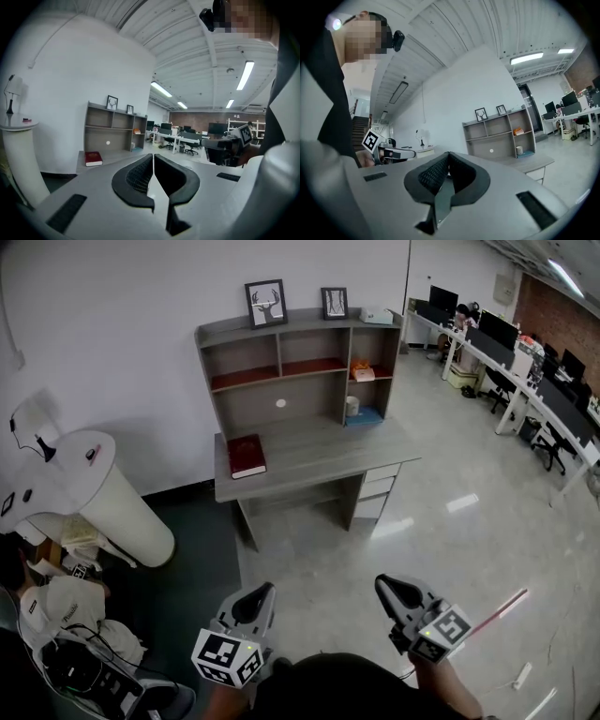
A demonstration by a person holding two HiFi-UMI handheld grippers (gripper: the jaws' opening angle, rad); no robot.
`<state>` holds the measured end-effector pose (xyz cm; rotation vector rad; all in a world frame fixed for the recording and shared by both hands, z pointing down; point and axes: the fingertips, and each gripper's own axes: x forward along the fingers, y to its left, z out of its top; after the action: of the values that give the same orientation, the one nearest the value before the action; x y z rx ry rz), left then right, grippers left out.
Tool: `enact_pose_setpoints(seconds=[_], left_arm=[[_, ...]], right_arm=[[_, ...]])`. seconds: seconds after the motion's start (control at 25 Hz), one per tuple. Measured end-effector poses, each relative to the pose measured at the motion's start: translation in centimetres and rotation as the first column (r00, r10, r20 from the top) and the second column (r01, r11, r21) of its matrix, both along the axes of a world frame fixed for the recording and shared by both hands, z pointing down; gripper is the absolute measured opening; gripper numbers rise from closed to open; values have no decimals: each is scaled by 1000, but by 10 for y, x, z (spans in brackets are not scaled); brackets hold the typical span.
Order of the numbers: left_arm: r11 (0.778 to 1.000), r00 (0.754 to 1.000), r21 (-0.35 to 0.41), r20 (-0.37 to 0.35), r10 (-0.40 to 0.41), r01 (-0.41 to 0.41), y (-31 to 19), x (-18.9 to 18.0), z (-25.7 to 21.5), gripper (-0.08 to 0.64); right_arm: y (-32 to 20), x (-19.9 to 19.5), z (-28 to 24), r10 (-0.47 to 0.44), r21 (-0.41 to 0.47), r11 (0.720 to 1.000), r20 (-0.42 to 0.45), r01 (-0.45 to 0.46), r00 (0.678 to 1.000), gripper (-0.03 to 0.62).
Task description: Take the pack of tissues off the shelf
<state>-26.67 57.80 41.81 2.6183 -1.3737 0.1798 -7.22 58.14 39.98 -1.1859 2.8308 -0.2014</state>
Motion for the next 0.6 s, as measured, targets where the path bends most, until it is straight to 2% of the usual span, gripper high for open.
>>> enact_pose_setpoints(seconds=[0.4, 0.6], left_arm=[[998, 998, -8, -13, 55, -55, 0, 87, 4, 23], [998, 998, -26, -2, 56, -56, -6, 110, 14, 22]], right_arm=[[28, 75, 1, -28, 41, 999, 24, 27, 999, 17], [31, 105, 3, -22, 47, 999, 41, 20, 999, 18]])
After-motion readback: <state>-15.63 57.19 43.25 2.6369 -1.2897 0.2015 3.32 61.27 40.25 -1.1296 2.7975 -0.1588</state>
